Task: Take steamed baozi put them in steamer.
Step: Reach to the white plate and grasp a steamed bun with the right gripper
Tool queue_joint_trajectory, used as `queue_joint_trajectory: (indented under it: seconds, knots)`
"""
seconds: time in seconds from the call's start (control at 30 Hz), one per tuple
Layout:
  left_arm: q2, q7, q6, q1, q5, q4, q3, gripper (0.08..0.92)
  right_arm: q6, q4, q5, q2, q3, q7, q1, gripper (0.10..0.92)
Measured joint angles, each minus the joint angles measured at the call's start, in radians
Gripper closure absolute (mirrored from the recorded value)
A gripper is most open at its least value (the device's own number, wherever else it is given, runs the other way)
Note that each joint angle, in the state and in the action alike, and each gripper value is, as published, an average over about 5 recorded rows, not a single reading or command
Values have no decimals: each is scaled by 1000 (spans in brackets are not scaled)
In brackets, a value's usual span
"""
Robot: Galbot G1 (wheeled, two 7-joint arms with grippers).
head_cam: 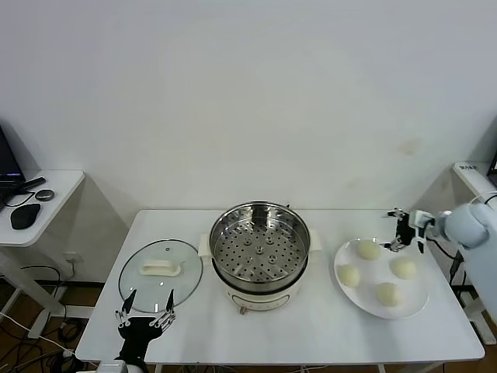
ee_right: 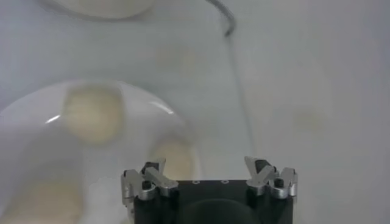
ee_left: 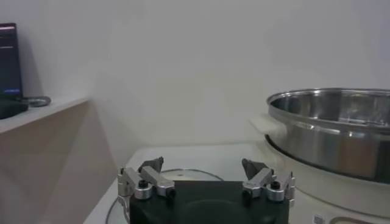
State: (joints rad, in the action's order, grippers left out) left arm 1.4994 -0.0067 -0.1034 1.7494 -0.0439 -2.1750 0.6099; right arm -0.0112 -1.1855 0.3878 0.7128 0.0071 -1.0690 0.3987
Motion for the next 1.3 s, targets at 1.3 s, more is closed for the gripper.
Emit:
queue_joint_trajectory:
  seconds: [1.3]
  knots:
    - [12, -7, 6, 47, 10, -15, 10, 177, 150, 408, 242, 218, -127, -32, -177, 203]
